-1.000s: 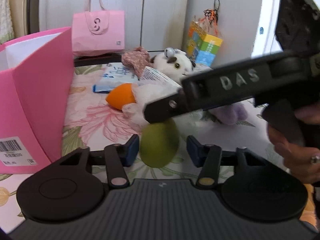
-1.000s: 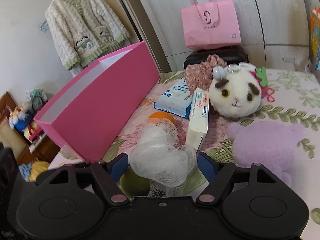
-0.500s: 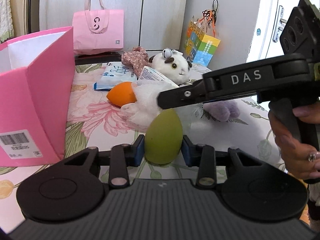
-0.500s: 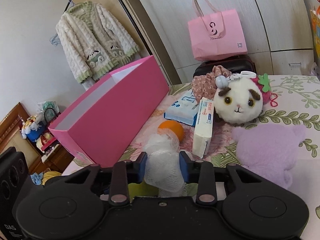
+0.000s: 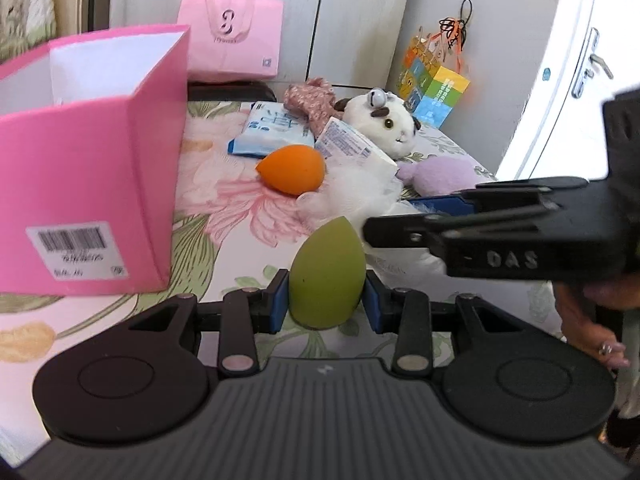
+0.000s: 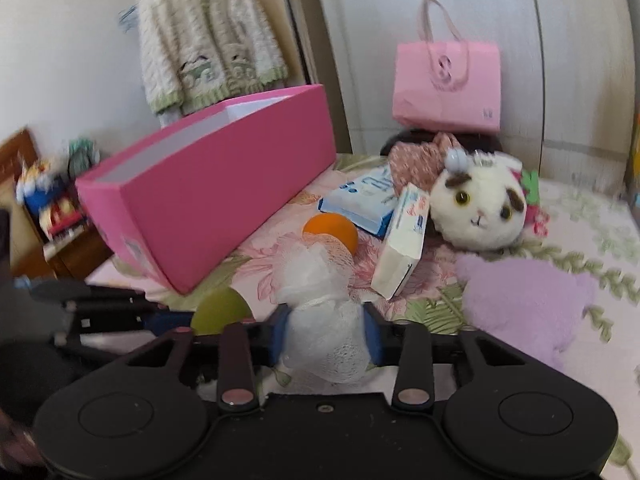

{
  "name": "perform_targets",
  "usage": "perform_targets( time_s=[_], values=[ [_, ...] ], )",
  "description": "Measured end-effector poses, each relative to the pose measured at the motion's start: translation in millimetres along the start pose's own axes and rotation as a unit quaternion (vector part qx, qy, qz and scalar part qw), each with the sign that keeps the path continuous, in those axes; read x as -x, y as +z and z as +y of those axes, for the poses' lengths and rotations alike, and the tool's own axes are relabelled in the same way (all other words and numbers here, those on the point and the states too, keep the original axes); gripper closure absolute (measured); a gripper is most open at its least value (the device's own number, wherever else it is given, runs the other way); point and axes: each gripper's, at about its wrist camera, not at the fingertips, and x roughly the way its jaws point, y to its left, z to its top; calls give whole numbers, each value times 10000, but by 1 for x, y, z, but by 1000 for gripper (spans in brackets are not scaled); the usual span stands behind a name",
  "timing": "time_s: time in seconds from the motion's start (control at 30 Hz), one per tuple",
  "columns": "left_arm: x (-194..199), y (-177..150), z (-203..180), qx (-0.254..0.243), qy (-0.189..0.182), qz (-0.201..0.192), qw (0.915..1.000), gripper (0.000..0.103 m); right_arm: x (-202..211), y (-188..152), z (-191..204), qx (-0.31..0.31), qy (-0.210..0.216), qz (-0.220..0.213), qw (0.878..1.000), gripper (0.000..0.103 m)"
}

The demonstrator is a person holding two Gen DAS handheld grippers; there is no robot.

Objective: Organize soft objects
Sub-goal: 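Carry the green sponge with the left gripper while the right gripper carries the mesh puff over the pink box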

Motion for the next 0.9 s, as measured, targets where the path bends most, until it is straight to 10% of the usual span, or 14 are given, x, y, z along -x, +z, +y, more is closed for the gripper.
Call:
perform_targets(
  time_s=[0.9],
  values=[
    [75, -9, 45, -200, 248, 852, 9959, 66, 53, 4, 80, 860, 129, 207, 9960, 87]
  ],
)
